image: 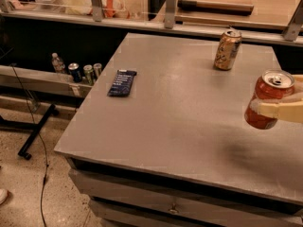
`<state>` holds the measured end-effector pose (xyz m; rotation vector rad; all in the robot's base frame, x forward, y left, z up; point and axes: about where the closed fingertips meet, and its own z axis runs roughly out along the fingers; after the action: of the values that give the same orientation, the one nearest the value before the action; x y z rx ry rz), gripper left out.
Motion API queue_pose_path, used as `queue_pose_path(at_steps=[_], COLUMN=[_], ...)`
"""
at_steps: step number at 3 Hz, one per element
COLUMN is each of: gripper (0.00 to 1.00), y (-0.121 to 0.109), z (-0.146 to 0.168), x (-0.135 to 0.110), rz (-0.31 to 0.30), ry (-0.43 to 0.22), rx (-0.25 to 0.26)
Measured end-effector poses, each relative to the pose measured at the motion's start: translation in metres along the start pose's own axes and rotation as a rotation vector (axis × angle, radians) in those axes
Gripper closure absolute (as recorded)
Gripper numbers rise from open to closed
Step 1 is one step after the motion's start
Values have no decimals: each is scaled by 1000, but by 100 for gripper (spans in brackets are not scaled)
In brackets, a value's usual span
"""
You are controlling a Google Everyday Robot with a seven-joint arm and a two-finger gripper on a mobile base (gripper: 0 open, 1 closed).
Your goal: Move coke can near rxbar blueberry
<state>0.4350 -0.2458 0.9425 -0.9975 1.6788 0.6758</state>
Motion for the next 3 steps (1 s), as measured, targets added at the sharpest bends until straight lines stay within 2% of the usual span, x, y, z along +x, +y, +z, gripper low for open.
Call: queue_pose_path(at_steps=[1,2,3], gripper=[100,100,100], y=[0,3,8], z=[1,35,81], x=[0,2,7], rz=[0,15,38], ry=[-1,-1,-3], rx=[0,-39,-102])
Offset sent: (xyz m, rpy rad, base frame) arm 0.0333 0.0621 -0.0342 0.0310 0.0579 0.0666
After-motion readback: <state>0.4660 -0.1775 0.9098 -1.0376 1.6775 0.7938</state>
